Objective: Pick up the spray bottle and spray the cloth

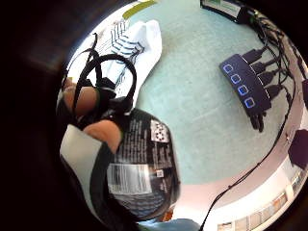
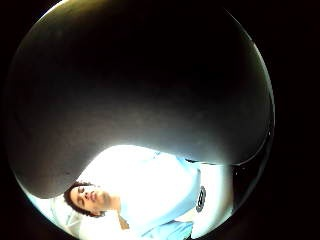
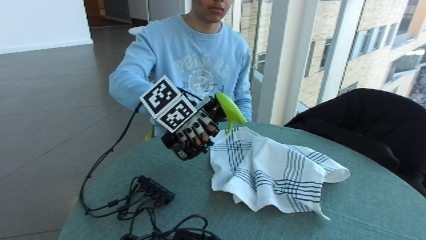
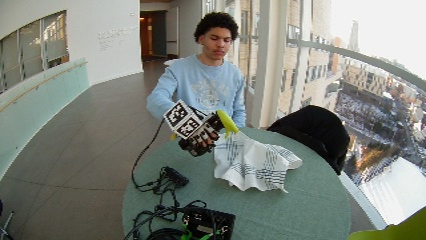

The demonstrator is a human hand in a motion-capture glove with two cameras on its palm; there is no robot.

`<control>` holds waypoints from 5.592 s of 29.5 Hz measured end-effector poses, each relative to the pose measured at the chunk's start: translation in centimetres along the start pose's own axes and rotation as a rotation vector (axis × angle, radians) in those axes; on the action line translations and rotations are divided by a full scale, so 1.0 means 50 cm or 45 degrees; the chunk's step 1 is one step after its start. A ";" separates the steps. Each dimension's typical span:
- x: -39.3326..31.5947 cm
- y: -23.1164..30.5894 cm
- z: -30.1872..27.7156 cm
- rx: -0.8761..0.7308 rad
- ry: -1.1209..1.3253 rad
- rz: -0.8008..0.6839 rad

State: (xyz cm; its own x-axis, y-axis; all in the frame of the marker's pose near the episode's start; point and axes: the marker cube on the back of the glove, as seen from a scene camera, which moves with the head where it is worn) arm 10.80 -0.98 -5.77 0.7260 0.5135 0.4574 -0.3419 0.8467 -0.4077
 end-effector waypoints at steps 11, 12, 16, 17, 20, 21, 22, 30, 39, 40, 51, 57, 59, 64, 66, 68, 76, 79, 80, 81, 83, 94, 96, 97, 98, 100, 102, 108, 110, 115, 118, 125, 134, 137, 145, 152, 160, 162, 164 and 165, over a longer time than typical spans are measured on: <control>0.001 0.007 0.009 -0.031 0.019 0.024; 0.001 0.007 0.009 -0.032 0.020 0.025; 0.001 0.007 0.006 -0.040 0.021 0.025; 0.001 0.008 0.006 -0.042 0.022 0.025; 0.001 0.010 0.006 -0.046 0.028 0.023; 0.001 0.010 0.006 -0.046 0.029 0.021; 0.001 0.011 0.006 -0.046 0.030 0.020; -0.003 0.011 0.003 -0.043 0.029 0.016; -0.012 0.010 -0.005 -0.043 0.045 0.007; -0.013 0.010 -0.005 -0.044 0.045 0.008; -0.015 0.011 -0.005 -0.046 0.054 0.002; -0.014 0.012 -0.003 -0.045 0.057 0.001; -0.014 0.012 -0.002 -0.045 0.061 0.001; -0.013 0.012 0.002 -0.055 0.063 0.009; -0.013 0.012 0.004 -0.059 0.065 0.007; -0.014 0.012 0.004 -0.058 0.061 0.004; -0.042 0.015 -0.001 0.035 -0.047 -0.067; -0.069 0.014 0.000 0.116 -0.160 -0.157; -0.080 0.014 0.004 0.142 -0.206 -0.194; -0.093 0.014 0.008 0.165 -0.254 -0.234; -0.124 0.015 0.021 0.201 -0.342 -0.321; -0.351 0.002 0.150 0.240 -0.645 -0.754; -0.385 -0.008 0.185 0.227 -0.668 -0.795; -0.401 -0.013 0.204 0.220 -0.679 -0.811; -0.415 -0.019 0.223 0.213 -0.689 -0.825; -0.438 -0.031 0.260 0.200 -0.703 -0.847; -0.457 -0.042 0.293 0.193 -0.707 -0.872; -0.493 -0.078 0.385 0.176 -0.700 -0.917; -0.499 -0.086 0.410 0.160 -0.697 -0.913; -0.513 -0.098 0.454 0.157 -0.668 -0.934; -0.512 -0.103 0.477 0.165 -0.642 -0.947; -0.504 -0.109 0.503 0.147 -0.618 -0.927; -0.490 -0.077 0.480 0.098 -0.591 -0.880; -0.475 -0.047 0.447 0.121 -0.481 -0.849; -0.349 0.028 0.312 0.262 -0.070 -0.758; -0.140 0.113 0.208 0.379 0.155 -0.561; 0.039 0.206 0.164 0.478 0.226 -0.410; 0.059 0.220 0.166 0.489 0.244 -0.400; 0.072 0.229 0.170 0.494 0.253 -0.396; 0.076 0.233 0.172 0.495 0.253 -0.394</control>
State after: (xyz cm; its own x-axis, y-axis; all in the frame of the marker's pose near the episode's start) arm 4.46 12.02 -1.99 0.9142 0.2271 0.3357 -0.2623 0.9629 0.0628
